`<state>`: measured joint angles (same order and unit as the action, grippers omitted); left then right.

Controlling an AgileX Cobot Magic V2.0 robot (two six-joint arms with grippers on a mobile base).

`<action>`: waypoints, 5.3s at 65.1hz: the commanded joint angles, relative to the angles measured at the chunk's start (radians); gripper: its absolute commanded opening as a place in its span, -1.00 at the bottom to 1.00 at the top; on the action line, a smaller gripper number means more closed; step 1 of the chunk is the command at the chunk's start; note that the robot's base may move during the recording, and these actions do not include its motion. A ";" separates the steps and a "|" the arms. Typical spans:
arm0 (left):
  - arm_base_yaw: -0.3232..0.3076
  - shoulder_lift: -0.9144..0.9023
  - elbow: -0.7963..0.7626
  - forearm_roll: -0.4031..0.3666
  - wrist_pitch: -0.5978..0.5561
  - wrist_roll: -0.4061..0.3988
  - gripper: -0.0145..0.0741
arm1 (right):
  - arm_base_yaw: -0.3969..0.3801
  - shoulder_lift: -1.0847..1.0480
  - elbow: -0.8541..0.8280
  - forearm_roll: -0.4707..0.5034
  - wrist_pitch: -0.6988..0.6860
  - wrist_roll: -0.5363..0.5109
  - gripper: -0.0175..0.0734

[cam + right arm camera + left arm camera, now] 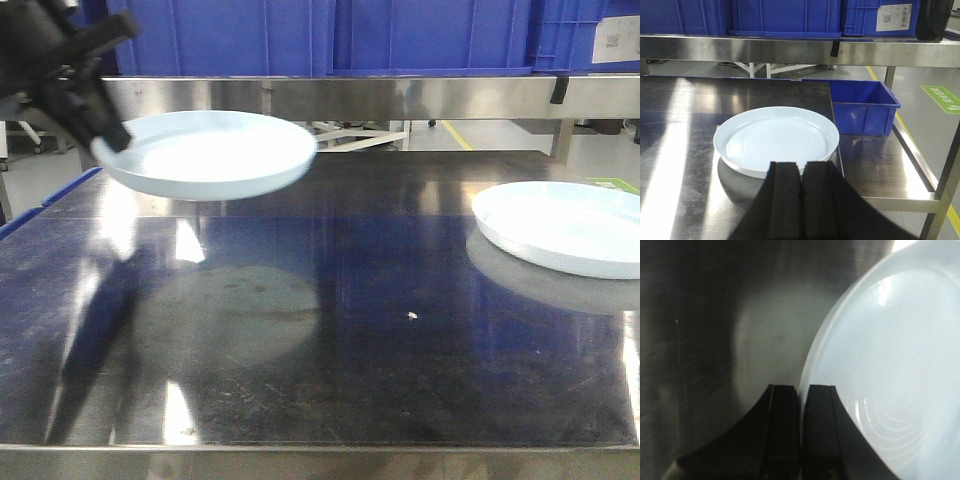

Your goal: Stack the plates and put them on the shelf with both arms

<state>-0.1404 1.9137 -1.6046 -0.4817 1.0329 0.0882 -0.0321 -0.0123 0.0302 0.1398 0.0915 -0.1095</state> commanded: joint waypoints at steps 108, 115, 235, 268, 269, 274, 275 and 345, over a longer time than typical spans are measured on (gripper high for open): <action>-0.254 -0.778 0.925 0.340 -1.132 -0.007 -0.48 | -0.001 -0.017 -0.001 -0.010 -0.091 -0.001 -0.49; -0.222 -0.913 1.010 0.340 -1.130 -0.007 -0.48 | -0.001 -0.017 -0.001 -0.010 -0.091 -0.001 -0.49; 0.010 -1.416 1.114 0.419 -0.894 -0.007 -0.49 | -0.001 0.643 -0.437 0.052 0.321 0.058 -0.49; 0.010 -1.416 1.114 0.419 -0.894 -0.007 -0.49 | -0.180 1.171 -0.912 0.031 0.665 0.038 -0.49; 0.010 -1.416 1.114 0.419 -0.894 -0.007 -0.49 | -0.187 1.188 -0.930 0.031 0.681 0.036 -0.49; 0.010 -1.416 1.114 0.419 -0.894 -0.007 -0.49 | -0.219 1.306 -1.047 0.032 0.780 0.031 -0.48; 0.010 -1.416 1.114 0.419 -0.894 -0.007 -0.49 | -0.221 1.324 -1.067 0.032 0.794 0.031 -0.48; 0.010 -1.416 1.114 0.419 -0.895 -0.007 -0.49 | -0.196 1.929 -1.624 0.033 0.889 -0.021 0.21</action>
<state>-0.1325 0.4929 -0.4621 -0.0610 0.2140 0.0882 -0.2300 1.9728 -1.5647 0.1621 0.9933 -0.1137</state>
